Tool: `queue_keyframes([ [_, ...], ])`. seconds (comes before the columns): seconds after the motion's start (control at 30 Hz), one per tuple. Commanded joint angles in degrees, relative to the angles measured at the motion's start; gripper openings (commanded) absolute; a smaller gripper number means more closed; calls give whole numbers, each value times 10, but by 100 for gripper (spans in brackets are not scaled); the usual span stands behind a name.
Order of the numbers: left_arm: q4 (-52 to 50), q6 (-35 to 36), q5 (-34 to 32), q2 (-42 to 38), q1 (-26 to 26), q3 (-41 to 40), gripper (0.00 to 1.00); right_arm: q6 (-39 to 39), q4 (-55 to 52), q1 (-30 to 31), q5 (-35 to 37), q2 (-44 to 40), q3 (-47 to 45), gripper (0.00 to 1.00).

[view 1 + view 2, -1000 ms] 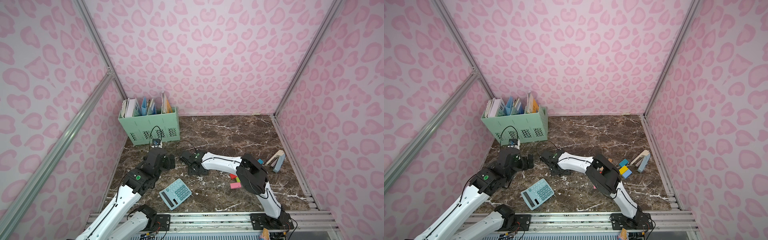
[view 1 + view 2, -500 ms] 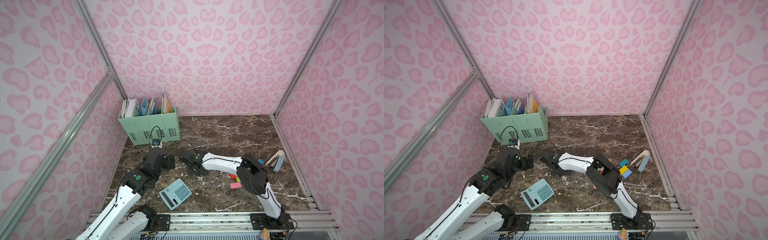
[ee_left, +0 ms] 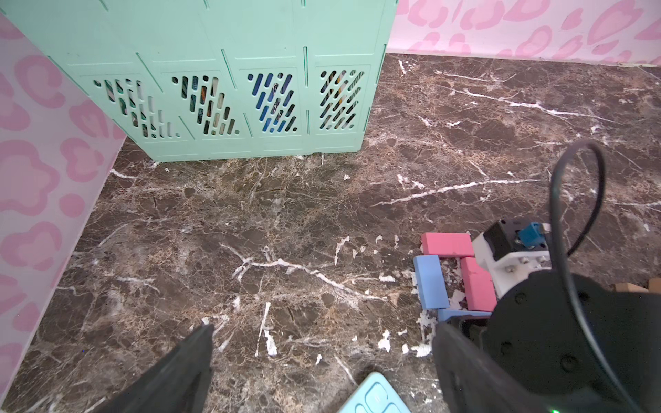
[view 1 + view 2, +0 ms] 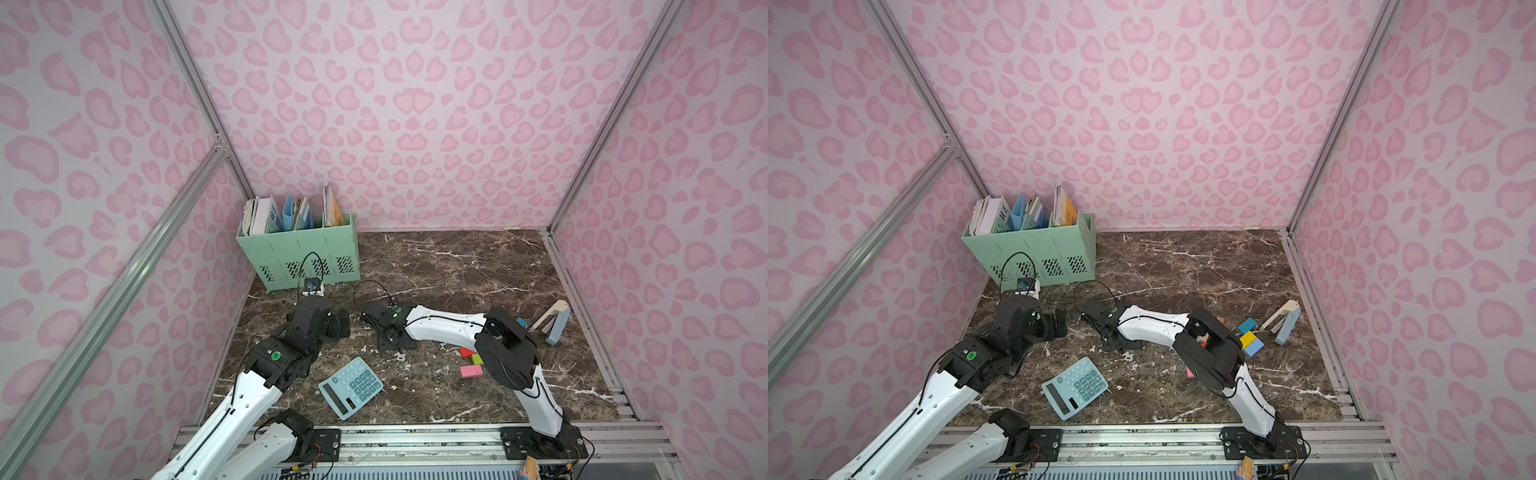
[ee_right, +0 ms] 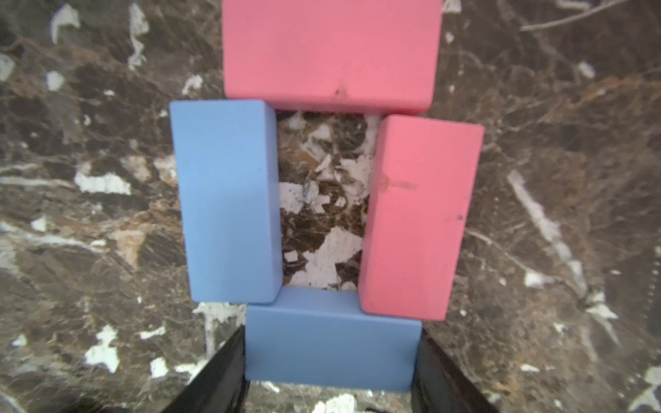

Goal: Assemble the number 8 with building blocks
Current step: Assemble the building block at the center of the board.

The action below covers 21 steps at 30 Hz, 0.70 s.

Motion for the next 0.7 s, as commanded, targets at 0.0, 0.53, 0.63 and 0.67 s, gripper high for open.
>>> queue_keyframes([
  [0.0,11,1,-1,0,0,-1,99,-5,4,0,-7,-4,-5,74],
  [0.53,19,3,-2,-8,0,-6,99,-29,58,3,16,-89,-60,93],
  [0.63,23,4,-3,-10,0,-8,99,-42,69,9,36,-138,-68,93],
  [0.67,23,5,-5,-10,0,-8,99,-48,74,9,44,-161,-78,94],
])
